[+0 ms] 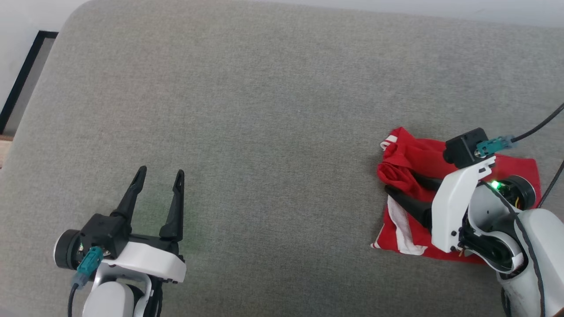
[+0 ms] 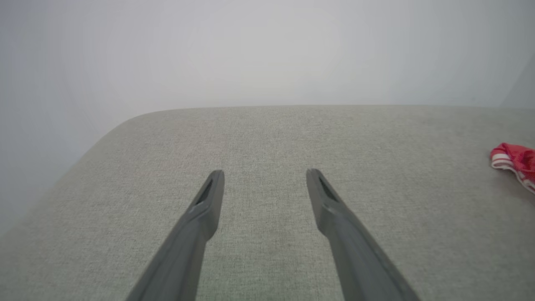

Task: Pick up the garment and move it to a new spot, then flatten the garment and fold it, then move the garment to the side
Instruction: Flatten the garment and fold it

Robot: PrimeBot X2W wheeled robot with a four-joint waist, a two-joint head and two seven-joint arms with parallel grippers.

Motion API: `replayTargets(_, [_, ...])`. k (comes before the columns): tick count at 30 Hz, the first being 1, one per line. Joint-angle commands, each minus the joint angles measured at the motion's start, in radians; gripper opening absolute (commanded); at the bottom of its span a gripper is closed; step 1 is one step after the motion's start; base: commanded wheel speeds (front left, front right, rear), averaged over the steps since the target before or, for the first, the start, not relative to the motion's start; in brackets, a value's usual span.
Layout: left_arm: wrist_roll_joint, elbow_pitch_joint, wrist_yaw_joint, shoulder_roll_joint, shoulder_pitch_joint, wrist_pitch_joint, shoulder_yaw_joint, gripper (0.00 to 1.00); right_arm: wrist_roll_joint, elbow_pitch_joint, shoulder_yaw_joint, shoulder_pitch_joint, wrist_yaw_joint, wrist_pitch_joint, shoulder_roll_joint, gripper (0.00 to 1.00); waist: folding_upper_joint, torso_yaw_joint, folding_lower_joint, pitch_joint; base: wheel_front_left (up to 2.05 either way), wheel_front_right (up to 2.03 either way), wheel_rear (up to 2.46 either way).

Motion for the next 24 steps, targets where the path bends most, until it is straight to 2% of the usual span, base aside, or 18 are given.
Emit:
replayTargets(1, [0.004, 0.001, -0.002, 0.000, 0.007, -0.005, 0.005, 1.00, 0.007, 0.005, 0.003, -0.008, 0.000, -0.009, -0.003, 1.00, 0.0000, -0.007, 0.0000, -0.006, 0.00, 0.00, 0.00])
replayTargets(8, [0.005, 0.022, -0.002, 0.011, 0.025, -0.005, 0.017, 1.00, 0.026, 0.022, -0.036, 0.001, 0.000, -0.059, -0.017, 1.00, 0.0000, -0.046, 0.0000, -0.047, 0.00, 0.00, 0.00])
replayTargets(13, [0.000, 0.047, -0.002, 0.011, 0.051, -0.005, 0.021, 1.00, 0.054, 0.079, -0.085, 0.025, 0.000, -0.137, -0.032, 1.00, 0.0000, -0.080, 0.0000, -0.088, 0.00, 0.00, 0.00])
replayTargets(17, [-0.009, 0.064, -0.002, 0.008, 0.067, -0.005, 0.014, 1.00, 0.061, 0.158, -0.126, 0.042, 0.000, -0.268, -0.060, 1.00, 0.0000, -0.113, 0.0000, -0.119, 0.00, 0.00, 0.00])
replayTargets(18, [-0.009, 0.064, -0.002, 0.008, 0.067, -0.005, 0.014, 1.00, 0.061, 0.158, -0.126, 0.042, 0.000, -0.268, -0.060, 1.00, 0.0000, -0.113, 0.0000, -0.119, 0.00, 0.00, 0.00])
replayTargets(24, [-0.048, 0.084, -0.002, 0.004, 0.085, -0.005, 0.025, 1.00, 0.041, 0.242, -0.123, 0.049, 0.000, -0.469, -0.080, 1.00, 0.0000, -0.157, 0.0000, -0.153, 0.00, 0.00, 0.00])
